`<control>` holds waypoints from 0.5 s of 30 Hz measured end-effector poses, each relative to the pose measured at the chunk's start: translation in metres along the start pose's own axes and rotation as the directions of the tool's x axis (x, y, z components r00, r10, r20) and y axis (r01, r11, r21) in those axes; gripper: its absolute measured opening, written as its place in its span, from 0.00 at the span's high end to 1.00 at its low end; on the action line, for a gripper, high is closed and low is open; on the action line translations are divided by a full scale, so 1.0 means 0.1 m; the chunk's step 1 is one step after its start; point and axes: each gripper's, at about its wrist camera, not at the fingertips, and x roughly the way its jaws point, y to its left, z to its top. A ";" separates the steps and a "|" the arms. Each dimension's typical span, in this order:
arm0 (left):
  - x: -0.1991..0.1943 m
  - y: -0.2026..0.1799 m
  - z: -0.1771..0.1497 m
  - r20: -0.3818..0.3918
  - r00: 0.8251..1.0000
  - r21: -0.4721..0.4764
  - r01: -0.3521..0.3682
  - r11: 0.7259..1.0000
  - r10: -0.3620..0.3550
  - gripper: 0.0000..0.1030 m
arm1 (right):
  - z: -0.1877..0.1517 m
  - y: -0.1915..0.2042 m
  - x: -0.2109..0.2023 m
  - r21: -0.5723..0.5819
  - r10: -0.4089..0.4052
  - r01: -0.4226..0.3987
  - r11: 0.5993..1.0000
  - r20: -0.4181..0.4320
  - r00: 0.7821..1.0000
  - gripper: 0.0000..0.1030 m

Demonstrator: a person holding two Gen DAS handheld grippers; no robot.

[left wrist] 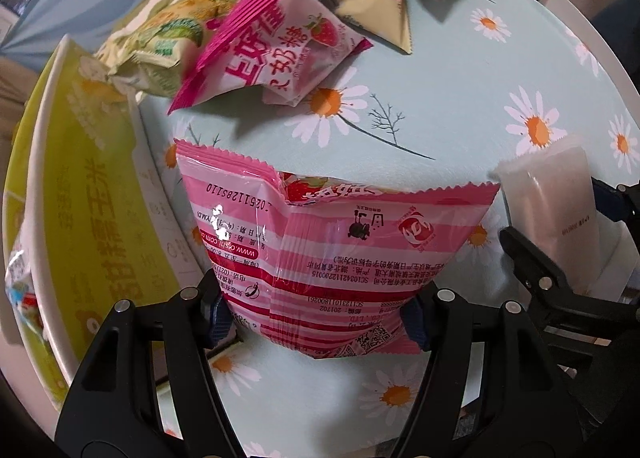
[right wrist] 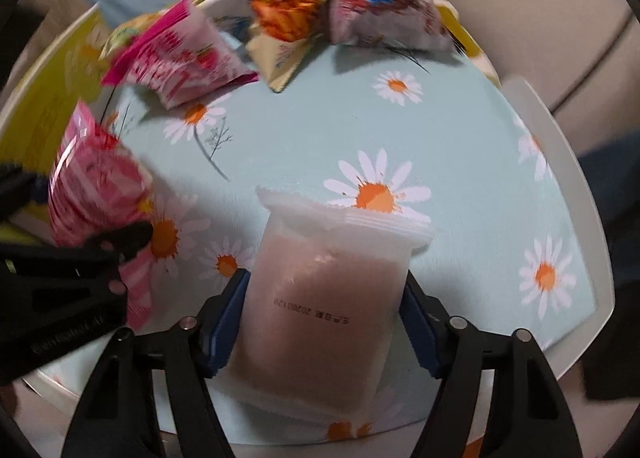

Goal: Organize snacks
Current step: 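Carry both held bags over the box and release them inside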

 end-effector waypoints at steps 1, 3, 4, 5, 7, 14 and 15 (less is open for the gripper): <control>-0.01 0.01 -0.01 -0.001 1.000 -0.011 -0.001 1.000 0.001 0.37 | 0.00 0.00 0.00 -0.010 0.008 -0.008 1.000 0.002 1.000 0.40; -0.03 0.05 -0.02 0.001 1.000 -0.033 -0.003 0.999 0.003 0.37 | 0.01 -0.06 -0.01 -0.008 0.047 -0.047 0.999 0.003 0.999 0.41; -0.06 0.06 -0.02 0.004 1.000 -0.051 -0.003 0.999 0.003 0.37 | 0.01 -0.10 -0.02 -0.007 0.066 -0.066 0.998 0.002 0.998 0.41; -0.07 0.08 -0.01 0.005 1.000 -0.062 -0.001 0.998 0.001 0.37 | 0.02 -0.13 -0.03 -0.010 0.074 -0.074 0.997 0.004 0.997 0.42; -0.10 0.12 0.03 0.011 1.000 -0.087 0.008 0.996 -0.007 0.37 | 0.05 -0.19 -0.08 -0.024 0.093 -0.093 0.995 0.016 0.996 0.42; -0.33 0.18 0.11 0.054 0.999 -0.172 0.019 0.985 -0.010 0.37 | 0.21 -0.37 -0.27 -0.061 0.160 -0.157 0.986 0.052 0.986 0.44; -0.36 0.19 0.12 0.060 0.998 -0.180 0.018 0.984 -0.007 0.36 | 0.26 -0.34 -0.28 -0.064 0.165 -0.161 0.985 0.056 0.985 0.44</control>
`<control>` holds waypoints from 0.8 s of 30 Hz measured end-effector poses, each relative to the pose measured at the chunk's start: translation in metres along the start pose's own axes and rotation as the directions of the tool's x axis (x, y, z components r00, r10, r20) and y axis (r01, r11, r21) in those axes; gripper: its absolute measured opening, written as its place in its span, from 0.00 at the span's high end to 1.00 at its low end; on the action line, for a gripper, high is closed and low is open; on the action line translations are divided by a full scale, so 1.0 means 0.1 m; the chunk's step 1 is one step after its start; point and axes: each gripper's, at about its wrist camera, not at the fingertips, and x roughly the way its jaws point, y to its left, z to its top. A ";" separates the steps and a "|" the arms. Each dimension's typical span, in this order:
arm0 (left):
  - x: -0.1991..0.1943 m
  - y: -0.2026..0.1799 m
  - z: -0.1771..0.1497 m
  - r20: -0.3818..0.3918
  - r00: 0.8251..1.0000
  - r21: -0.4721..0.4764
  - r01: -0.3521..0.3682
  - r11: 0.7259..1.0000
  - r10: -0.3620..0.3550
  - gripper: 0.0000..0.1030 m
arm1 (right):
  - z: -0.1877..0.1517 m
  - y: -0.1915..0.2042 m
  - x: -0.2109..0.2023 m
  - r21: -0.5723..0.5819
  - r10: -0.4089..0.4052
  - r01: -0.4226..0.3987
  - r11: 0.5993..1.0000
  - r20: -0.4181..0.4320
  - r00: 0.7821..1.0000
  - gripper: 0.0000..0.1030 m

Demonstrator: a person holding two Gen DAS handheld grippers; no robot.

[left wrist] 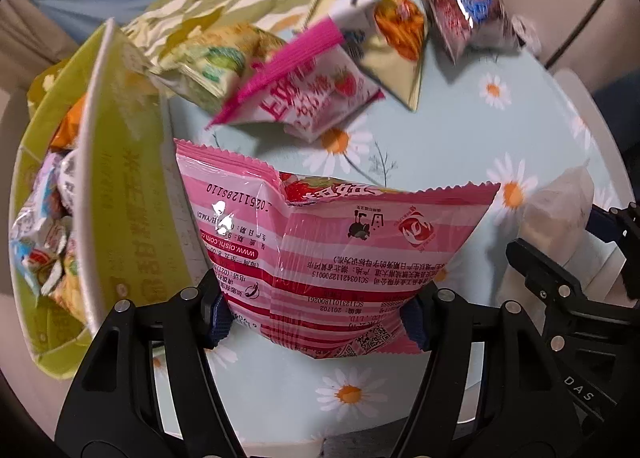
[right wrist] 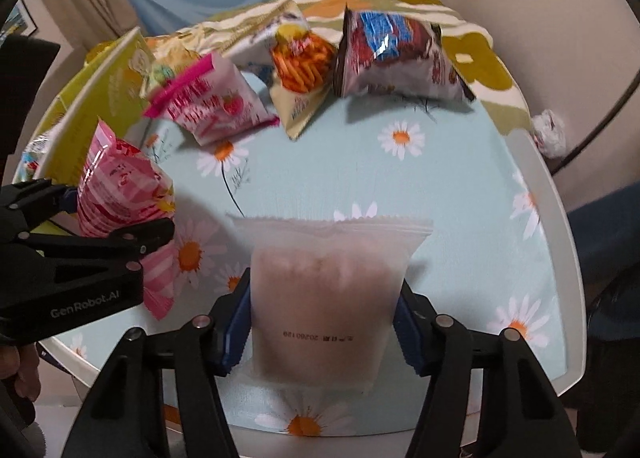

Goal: Organize snacks
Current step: 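Carry both held bags over the box and release them inside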

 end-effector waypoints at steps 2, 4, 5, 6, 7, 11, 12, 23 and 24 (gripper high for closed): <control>-0.09 0.02 0.03 0.018 1.000 -0.024 0.001 1.000 -0.001 0.36 | 0.05 -0.07 -0.11 -0.010 0.016 -0.015 1.000 0.013 1.000 0.45; -0.20 0.03 0.04 0.037 0.999 -0.047 0.008 0.999 -0.006 0.36 | 0.12 -0.11 -0.21 -0.025 0.032 -0.031 0.999 0.036 0.999 0.45; -0.28 0.06 0.06 0.054 0.999 -0.061 0.009 0.998 -0.006 0.36 | 0.12 -0.10 -0.27 -0.035 0.039 -0.037 0.999 0.048 0.998 0.45; -0.35 0.08 0.08 0.068 0.998 -0.072 0.012 0.997 -0.007 0.36 | 0.14 -0.10 -0.31 -0.042 0.041 -0.039 0.998 0.056 0.998 0.45; -0.40 0.11 0.09 0.080 0.997 -0.082 0.015 0.996 -0.009 0.36 | 0.19 -0.09 -0.37 -0.054 0.047 -0.043 0.998 0.071 0.996 0.45; -0.78 0.33 0.13 0.155 0.988 -0.152 0.020 0.988 0.004 0.36 | 0.40 -0.01 -0.62 -0.105 0.083 -0.070 0.992 0.124 0.989 0.45; -0.88 0.32 0.13 0.169 0.986 -0.169 0.018 0.985 0.011 0.36 | 0.48 0.03 -0.68 -0.125 0.093 -0.076 0.989 0.137 0.986 0.45; -1.58 1.47 -0.14 0.242 0.959 -0.396 -0.039 0.918 0.145 0.36 | 1.06 0.83 -1.28 -0.329 0.301 -0.220 0.918 0.217 0.929 0.45; -1.59 1.57 -0.19 0.238 0.958 -0.411 -0.048 0.911 0.158 0.36 | 1.11 0.96 -1.31 -0.347 0.323 -0.237 0.907 0.216 0.921 0.45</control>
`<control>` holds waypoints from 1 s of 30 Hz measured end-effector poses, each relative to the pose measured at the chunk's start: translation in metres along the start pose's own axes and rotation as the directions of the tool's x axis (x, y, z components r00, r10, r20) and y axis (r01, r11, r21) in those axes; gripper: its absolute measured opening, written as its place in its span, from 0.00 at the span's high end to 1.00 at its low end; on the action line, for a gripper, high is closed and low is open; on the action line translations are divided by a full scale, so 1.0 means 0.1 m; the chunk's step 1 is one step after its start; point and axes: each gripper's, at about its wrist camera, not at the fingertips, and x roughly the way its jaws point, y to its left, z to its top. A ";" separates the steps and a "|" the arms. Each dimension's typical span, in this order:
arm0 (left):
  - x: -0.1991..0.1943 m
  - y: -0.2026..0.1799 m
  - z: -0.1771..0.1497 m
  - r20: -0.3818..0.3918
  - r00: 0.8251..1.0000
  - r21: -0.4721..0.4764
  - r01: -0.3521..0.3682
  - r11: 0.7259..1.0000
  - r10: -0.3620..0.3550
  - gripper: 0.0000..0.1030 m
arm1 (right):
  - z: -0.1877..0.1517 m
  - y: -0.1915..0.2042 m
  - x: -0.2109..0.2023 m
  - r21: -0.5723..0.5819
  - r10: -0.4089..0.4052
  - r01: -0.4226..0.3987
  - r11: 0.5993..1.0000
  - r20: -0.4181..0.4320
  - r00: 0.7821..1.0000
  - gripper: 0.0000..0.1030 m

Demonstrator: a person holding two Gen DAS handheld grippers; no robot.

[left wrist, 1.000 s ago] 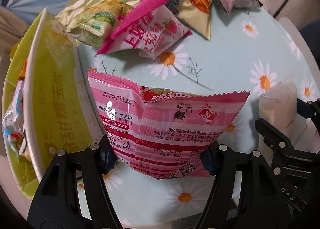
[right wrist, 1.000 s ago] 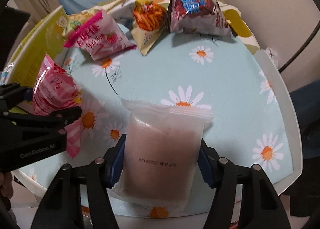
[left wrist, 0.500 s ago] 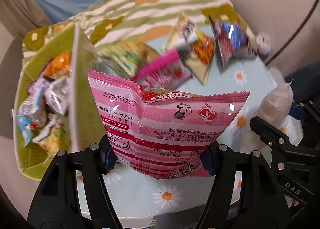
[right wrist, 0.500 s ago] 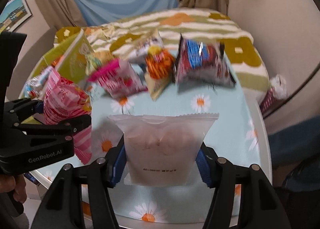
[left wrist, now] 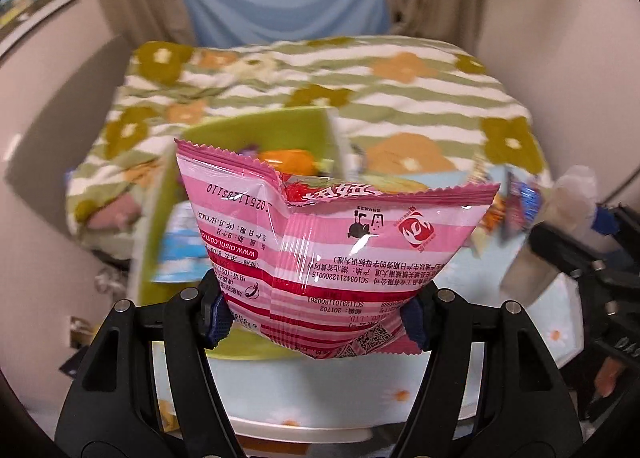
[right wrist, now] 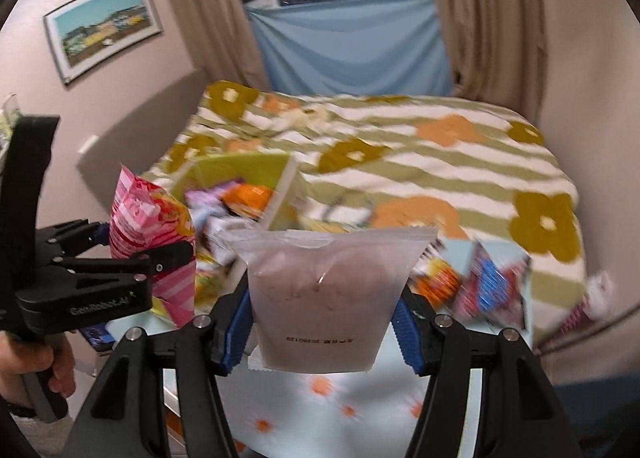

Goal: Organize snacks
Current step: 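Carry both held bags over the box and release them inside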

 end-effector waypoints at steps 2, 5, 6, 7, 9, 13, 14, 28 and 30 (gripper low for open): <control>0.02 0.26 -0.01 -0.014 1.000 -0.034 -0.023 0.999 0.023 0.36 | 0.12 0.18 0.06 -0.025 0.034 -0.033 0.999 0.006 0.999 0.45; 0.09 0.58 -0.08 -0.045 0.997 -0.068 -0.061 0.996 0.058 0.36 | 0.23 0.45 0.18 -0.056 0.083 -0.083 0.995 0.003 0.997 0.45; 0.14 0.70 -0.11 -0.056 0.996 -0.080 -0.071 0.994 0.066 0.36 | 0.25 0.50 0.21 -0.062 0.092 -0.092 0.994 0.002 0.996 0.45; 0.19 0.81 -0.13 -0.070 0.995 -0.088 -0.079 0.993 0.073 0.36 | 0.29 0.61 0.27 -0.071 0.106 -0.106 0.992 -0.003 0.994 0.45; 0.33 0.98 -0.20 -0.101 0.992 -0.102 -0.090 0.991 0.079 0.36 | 0.31 0.73 0.37 -0.080 0.122 -0.122 0.989 -0.012 0.992 0.45; 0.61 1.18 -0.31 -0.134 0.989 -0.104 -0.071 0.992 0.057 0.21 | 0.37 0.98 0.62 -0.079 0.148 -0.151 0.985 -0.049 0.988 0.45; 0.69 1.19 -0.33 -0.140 0.989 -0.089 -0.063 0.994 0.050 0.01 | 0.37 1.01 0.66 -0.078 0.149 -0.153 0.985 -0.056 0.987 0.45; 0.82 1.39 -0.57 -0.125 0.992 -0.040 0.008 0.999 -0.013 0.00 | 0.29 1.36 1.17 -0.057 0.093 -0.103 0.993 -0.154 0.984 0.45; 0.81 1.43 -0.58 -0.117 0.993 -0.033 0.011 0.999 -0.015 0.00 | 0.32 1.42 1.23 -0.061 0.085 -0.096 0.994 -0.162 0.983 0.45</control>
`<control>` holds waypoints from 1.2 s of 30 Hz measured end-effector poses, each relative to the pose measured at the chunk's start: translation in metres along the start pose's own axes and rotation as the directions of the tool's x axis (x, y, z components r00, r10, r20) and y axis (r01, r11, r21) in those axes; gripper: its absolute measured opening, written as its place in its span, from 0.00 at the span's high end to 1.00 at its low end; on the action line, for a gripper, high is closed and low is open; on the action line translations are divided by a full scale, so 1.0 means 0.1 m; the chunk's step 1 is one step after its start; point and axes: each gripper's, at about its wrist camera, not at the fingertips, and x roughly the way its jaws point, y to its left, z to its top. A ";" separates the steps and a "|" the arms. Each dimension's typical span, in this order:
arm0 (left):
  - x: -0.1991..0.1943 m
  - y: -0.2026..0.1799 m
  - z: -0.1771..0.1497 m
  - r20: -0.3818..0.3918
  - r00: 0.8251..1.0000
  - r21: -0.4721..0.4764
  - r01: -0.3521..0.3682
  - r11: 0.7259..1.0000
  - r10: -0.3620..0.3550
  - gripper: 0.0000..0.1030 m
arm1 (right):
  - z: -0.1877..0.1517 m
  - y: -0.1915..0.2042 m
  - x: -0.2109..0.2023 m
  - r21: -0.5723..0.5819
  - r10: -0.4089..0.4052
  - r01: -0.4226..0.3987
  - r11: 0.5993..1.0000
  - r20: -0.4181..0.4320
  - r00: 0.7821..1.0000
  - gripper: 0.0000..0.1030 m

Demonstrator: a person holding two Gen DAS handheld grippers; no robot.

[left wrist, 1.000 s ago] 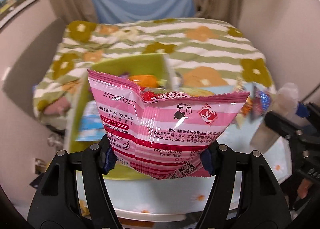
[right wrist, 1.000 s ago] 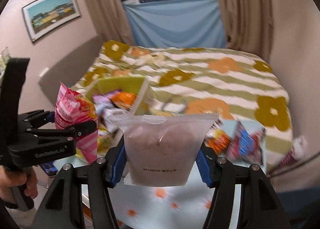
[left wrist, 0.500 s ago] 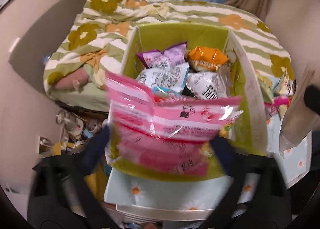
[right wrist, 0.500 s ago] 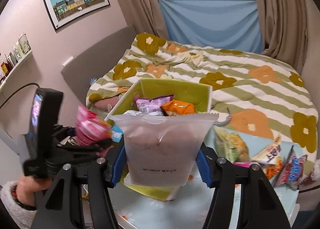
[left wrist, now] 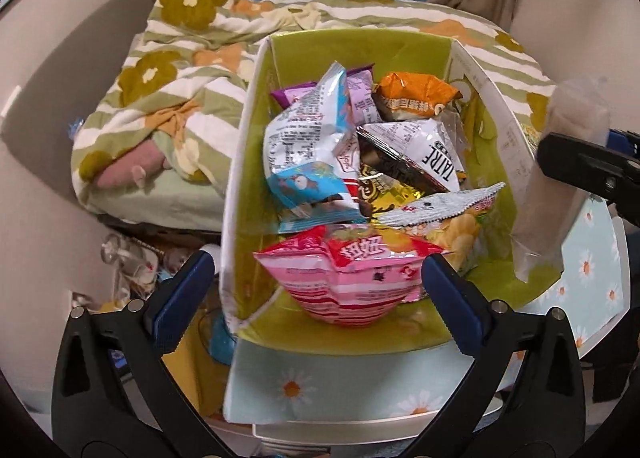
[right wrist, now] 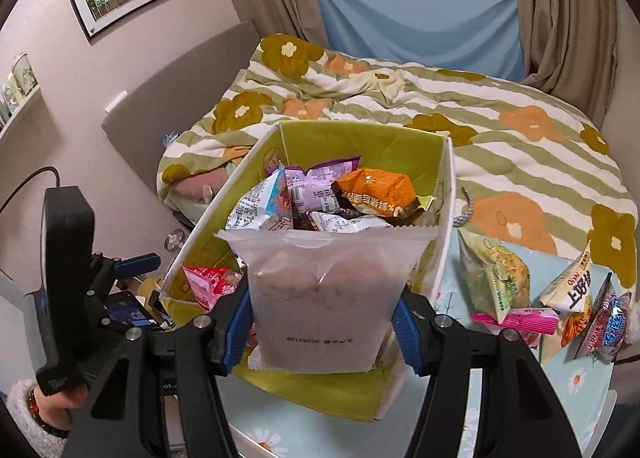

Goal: Organize snacks
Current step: 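Carry both held bags over the box and release them inside, then grasp the Oishi cream bag with the left tool while the right tool grasps the purple Spoon bag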

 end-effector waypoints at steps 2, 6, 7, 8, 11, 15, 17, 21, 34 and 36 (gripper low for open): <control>0.00 0.05 0.00 0.009 1.000 0.005 0.008 1.000 -0.008 0.00 | 0.03 0.04 0.05 0.000 -0.008 0.008 1.000 -0.007 1.000 0.45; 0.02 0.13 -0.01 0.009 1.000 0.002 0.021 1.000 -0.021 0.00 | 0.12 0.11 0.27 0.014 -0.010 0.011 1.000 -0.041 0.999 0.43; 0.04 0.15 -0.02 0.006 1.000 -0.002 0.025 1.000 -0.025 0.00 | 0.13 0.12 0.36 0.023 0.002 -0.001 1.000 -0.058 0.998 0.42; 0.06 0.17 -0.03 0.003 1.000 -0.006 0.030 1.000 -0.030 0.00 | 0.14 0.11 0.42 0.035 0.008 -0.006 0.999 -0.062 0.998 0.37; 0.10 0.23 -0.07 -0.006 0.999 -0.011 0.034 0.999 -0.034 0.00 | 0.12 0.09 0.50 0.075 -0.004 0.009 0.997 -0.057 0.998 0.02; 0.13 0.26 -0.12 -0.017 0.999 -0.007 0.042 0.999 -0.042 0.00 | 0.01 0.08 0.46 0.092 -0.018 0.020 0.996 -0.021 1.000 0.00; 0.13 0.25 -0.13 -0.016 0.999 -0.002 0.041 0.999 -0.041 0.00 | -0.03 0.08 0.42 0.091 -0.028 0.029 0.995 -0.016 0.999 0.00; 0.05 0.23 -0.12 -0.002 0.999 0.010 0.042 0.999 -0.042 0.00 | -0.09 0.09 0.31 0.093 -0.047 0.047 0.995 0.000 0.999 0.00; -0.45 -0.05 0.01 0.101 0.992 0.045 0.077 0.996 -0.081 0.00 | -0.14 0.09 -0.37 0.113 -0.086 0.076 0.991 0.083 0.993 0.00; -0.52 -0.16 0.04 0.117 0.989 0.056 0.084 0.995 -0.090 0.00 | -0.17 0.05 -0.49 0.112 -0.105 0.094 0.989 0.098 0.990 0.00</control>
